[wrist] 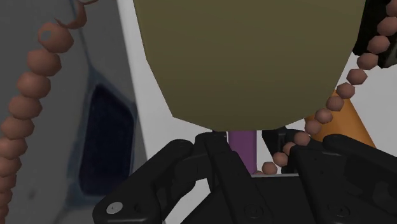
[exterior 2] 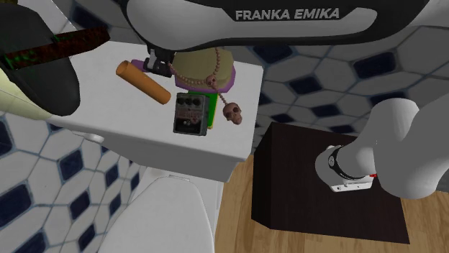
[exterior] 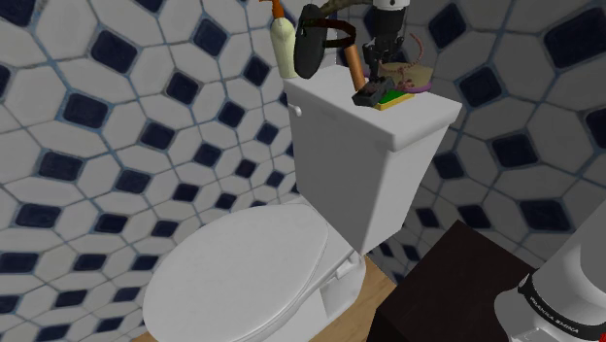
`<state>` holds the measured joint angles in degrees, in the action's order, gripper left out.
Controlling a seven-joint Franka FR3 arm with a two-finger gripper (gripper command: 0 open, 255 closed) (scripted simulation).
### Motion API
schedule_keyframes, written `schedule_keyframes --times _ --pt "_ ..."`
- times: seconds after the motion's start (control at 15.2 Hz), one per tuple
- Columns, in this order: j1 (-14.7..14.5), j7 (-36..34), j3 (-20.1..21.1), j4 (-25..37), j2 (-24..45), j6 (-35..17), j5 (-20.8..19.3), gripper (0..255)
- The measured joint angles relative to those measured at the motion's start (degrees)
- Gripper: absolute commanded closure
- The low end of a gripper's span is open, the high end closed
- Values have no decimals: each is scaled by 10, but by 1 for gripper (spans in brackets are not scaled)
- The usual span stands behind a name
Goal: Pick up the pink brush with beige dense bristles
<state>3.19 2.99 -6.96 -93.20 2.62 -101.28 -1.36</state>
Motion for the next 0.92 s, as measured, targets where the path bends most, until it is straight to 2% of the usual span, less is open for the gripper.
schedule_keyframes --times 0.4,0.92 --pt "0 0 0 0 0 0 0 255" --pt "0 2 2 67 12 57 3 255"
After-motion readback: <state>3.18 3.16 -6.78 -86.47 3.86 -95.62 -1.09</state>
